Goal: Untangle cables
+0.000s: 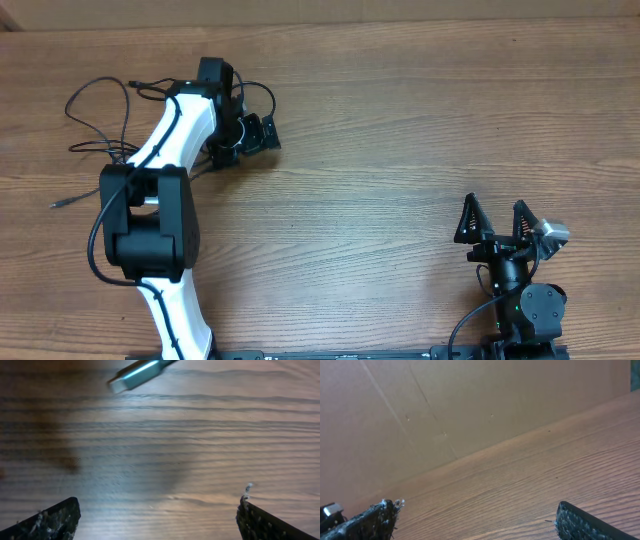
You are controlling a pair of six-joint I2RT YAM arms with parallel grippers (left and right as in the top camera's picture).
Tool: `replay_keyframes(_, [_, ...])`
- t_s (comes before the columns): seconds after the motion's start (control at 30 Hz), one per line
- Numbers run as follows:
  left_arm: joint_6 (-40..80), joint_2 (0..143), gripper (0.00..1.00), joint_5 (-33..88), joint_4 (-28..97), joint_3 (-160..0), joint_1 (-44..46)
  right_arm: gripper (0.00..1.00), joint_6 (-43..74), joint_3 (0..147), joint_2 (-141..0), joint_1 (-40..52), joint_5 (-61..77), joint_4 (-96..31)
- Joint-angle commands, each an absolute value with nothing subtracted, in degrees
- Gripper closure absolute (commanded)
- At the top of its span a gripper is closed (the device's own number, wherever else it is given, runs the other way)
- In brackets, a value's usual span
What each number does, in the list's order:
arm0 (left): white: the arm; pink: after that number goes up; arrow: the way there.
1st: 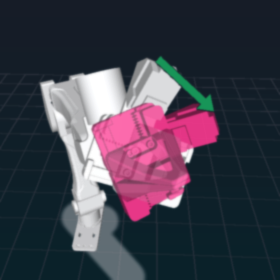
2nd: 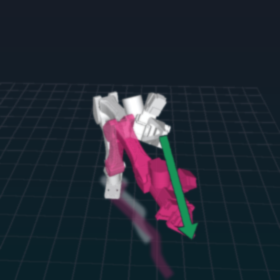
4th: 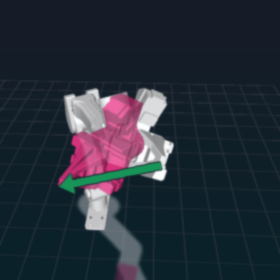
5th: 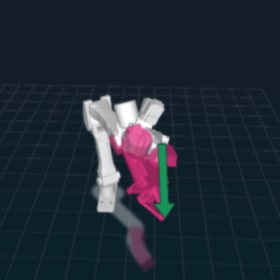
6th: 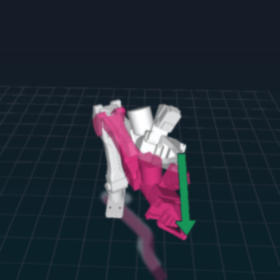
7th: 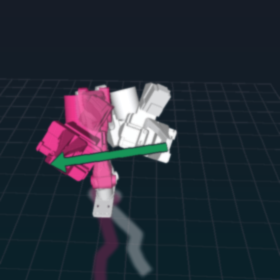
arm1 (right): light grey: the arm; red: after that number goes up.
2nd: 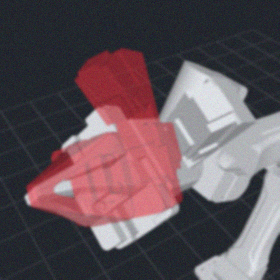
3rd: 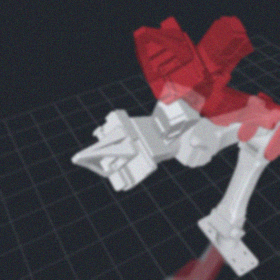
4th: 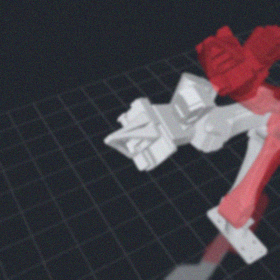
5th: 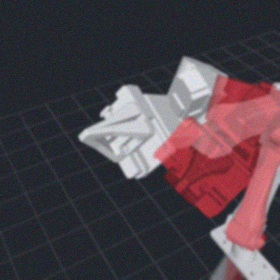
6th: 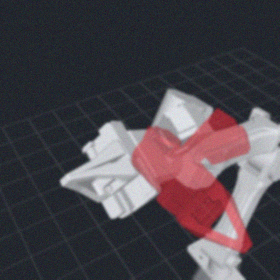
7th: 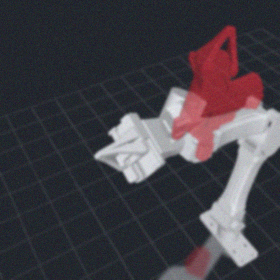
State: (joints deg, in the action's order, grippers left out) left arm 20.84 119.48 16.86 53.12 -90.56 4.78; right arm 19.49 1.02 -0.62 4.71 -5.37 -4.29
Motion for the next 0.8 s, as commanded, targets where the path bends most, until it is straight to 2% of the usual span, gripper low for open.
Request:
replay_keyframes(0.0, [20.99, 111.53, 0.0, 15.44, 53.08, -91.11, 5.28, 0.0, 19.22, 0.45, -0.16, 5.19, -5.96, -4.1])
replay_keyframes(0.17, [20.51, 103.24, 0.0, 11.07, 53.69, -91.11, 5.17, 0.0, 19.22, 0.45, -0.16, 5.19, -5.96, -4.08])
replay_keyframes(0.3, [18.09, 96.47, 0.0, 4.86, 61.43, -91.11, 5.17, 0.0, 19.22, 0.45, -0.16, 5.19, -5.96, -4.1])
replay_keyframes(0.5, [10.98, 90.59, 0.01, 3.62, 69.45, -89.08, 5.17, 0.0, 19.22, 0.45, -0.16, 5.19, -5.96, -4.1])
replay_keyframes(0.6, [10.17, 87.99, 0.01, 3.29, 66.98, -83.85, 5.17, 0.0, 19.2, 0.45, -0.16, 5.19, -5.96, -4.08])
replay_keyframes(0.77, [7.75, 82.17, 0.0, 2.15, 53.1, -68.66, 5.17, 0.0, 19.22, 0.45, -0.16, 5.19, -5.96, -4.1])
